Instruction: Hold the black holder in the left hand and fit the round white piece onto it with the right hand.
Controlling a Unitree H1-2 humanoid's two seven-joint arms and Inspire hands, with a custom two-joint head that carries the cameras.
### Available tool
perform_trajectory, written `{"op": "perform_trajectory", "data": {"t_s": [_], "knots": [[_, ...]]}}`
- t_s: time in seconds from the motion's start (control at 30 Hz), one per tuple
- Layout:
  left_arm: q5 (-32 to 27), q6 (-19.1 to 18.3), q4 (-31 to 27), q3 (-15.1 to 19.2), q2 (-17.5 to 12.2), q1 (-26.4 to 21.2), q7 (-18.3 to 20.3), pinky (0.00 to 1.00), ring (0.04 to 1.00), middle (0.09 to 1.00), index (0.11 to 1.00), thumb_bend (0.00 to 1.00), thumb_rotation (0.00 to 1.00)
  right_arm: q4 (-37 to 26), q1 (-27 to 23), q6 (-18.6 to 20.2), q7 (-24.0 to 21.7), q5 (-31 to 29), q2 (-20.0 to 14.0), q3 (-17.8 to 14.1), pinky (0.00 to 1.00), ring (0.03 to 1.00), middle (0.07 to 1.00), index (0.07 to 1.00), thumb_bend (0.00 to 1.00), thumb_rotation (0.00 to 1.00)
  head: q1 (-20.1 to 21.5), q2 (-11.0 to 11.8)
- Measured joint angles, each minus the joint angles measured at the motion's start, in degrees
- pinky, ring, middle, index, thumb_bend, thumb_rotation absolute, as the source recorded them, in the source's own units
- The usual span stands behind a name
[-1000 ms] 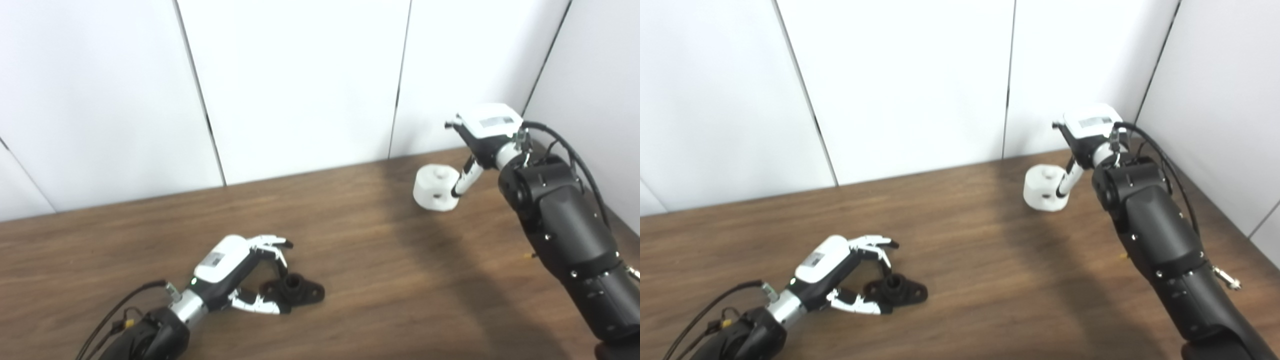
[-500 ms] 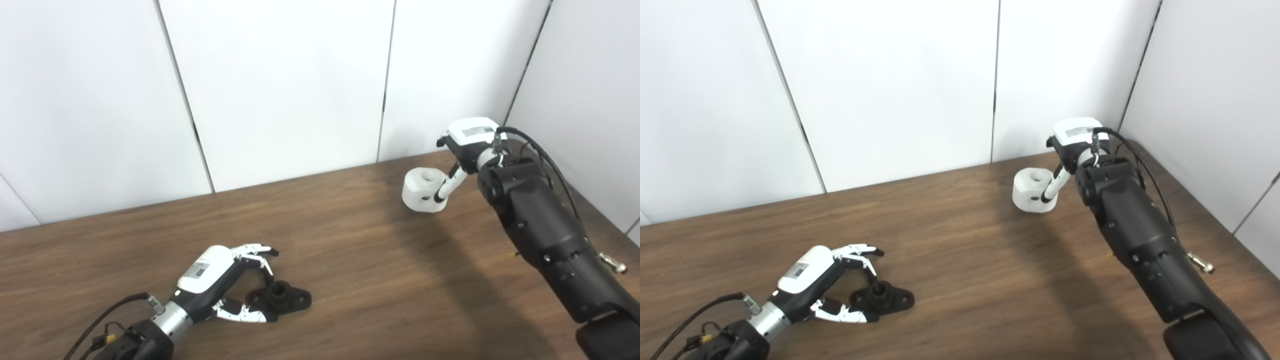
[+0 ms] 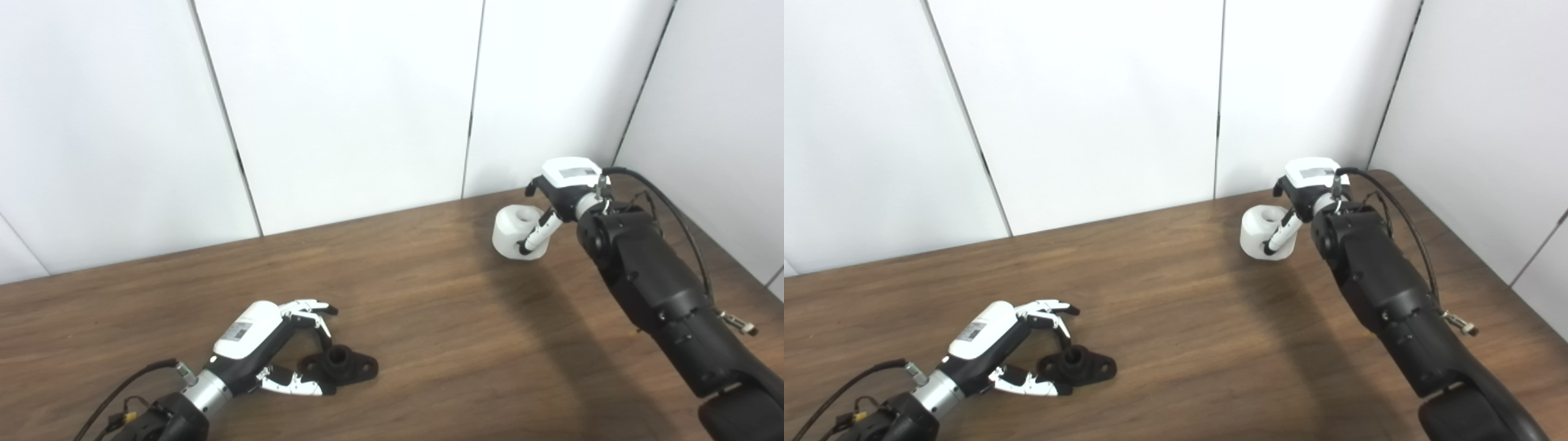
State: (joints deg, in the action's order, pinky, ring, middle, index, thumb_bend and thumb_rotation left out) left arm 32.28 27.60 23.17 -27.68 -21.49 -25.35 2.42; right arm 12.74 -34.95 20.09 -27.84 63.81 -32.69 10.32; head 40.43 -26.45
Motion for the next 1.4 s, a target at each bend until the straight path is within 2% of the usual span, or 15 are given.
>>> {"op": "perform_trajectory", "data": {"t_s": [0.43,0.5,0.6,0.63,0.67,0.7,0.83,1.0,1.2,1.3,1.4], "knots": [[0.0,-0.1,-1.4,0.3,-0.6,0.5,0.6,0.74,0.847,0.818,0.486,0.52,0.05,0.5,0.0,0.8,0.7,-2.1,0.2,2.6,0.81,0.885,0.883,0.742,0.98,0.35,-0.4,-0.6],[-0.1,-0.1,-2.0,0.5,-0.9,0.8,1.2,0.74,0.844,0.816,0.486,0.52,0.05,0.5,0.0,1.6,0.6,-2.1,0.2,3.2,0.82,0.888,0.884,0.731,0.97,0.34,-0.4,-0.7],[-0.3,-0.1,-2.3,0.8,-1.0,0.8,2.0,0.73,0.838,0.812,0.486,0.52,0.05,0.6,0.0,2.5,-0.8,-1.9,0.2,4.5,0.82,0.882,0.861,0.667,0.94,0.29,-0.3,-0.8],[-0.3,-0.1,-2.3,0.8,-1.0,0.8,2.1,0.73,0.837,0.812,0.486,0.52,0.05,0.6,0.0,2.6,-1.1,-1.9,0.2,4.8,0.82,0.860,0.826,0.621,0.91,0.24,-0.2,-0.9],[-0.3,-0.1,-2.4,0.9,-1.0,0.8,2.1,0.73,0.836,0.811,0.486,0.52,0.05,0.6,0.0,2.7,-1.2,-1.9,0.2,4.9,0.83,0.847,0.805,0.580,0.82,0.21,-0.3,-0.9],[-0.2,-0.1,-2.5,0.9,-1.0,0.8,2.2,0.72,0.835,0.810,0.486,0.52,0.05,0.6,0.0,2.8,-1.1,-1.9,0.2,4.9,0.82,0.815,0.761,0.516,0.62,0.17,-0.3,-0.9],[-0.3,-0.5,-3.2,1.1,-1.2,1.0,3.0,0.73,0.844,0.818,0.486,0.52,0.05,0.5,0.3,2.8,0.1,-2.6,0.2,4.5,0.80,0.770,0.695,0.484,0.53,0.14,-0.3,-1.1],[-0.3,-0.6,-3.8,1.4,-1.3,1.5,3.3,0.74,0.844,0.818,0.486,0.52,0.05,-0.1,1.2,2.8,1.3,-3.1,0.1,4.1,0.75,0.737,0.662,0.481,0.52,0.13,-0.3,-1.5],[-0.3,-2.2,-5.5,1.7,-1.3,2.0,5.0,0.75,0.851,0.827,0.486,0.52,0.05,-0.4,2.1,2.6,3.6,-3.5,-0.3,4.2,0.74,0.727,0.646,0.482,0.52,0.14,-2.1,-2.5],[-0.3,-2.7,-6.0,1.8,-1.3,2.1,5.2,0.73,0.840,0.822,0.486,0.52,0.05,-2.1,2.7,2.2,3.8,-3.6,-0.8,4.3,0.72,0.727,0.655,0.481,0.52,0.14,-4.4,-3.3],[0.0,-2.8,-6.1,1.9,-1.3,2.1,5.2,0.72,0.833,0.819,0.486,0.52,0.05,-6.2,3.1,2.1,2.3,-4.2,-1.6,4.3,0.73,0.759,0.688,0.481,0.52,0.14,-8.6,-4.7]]}}
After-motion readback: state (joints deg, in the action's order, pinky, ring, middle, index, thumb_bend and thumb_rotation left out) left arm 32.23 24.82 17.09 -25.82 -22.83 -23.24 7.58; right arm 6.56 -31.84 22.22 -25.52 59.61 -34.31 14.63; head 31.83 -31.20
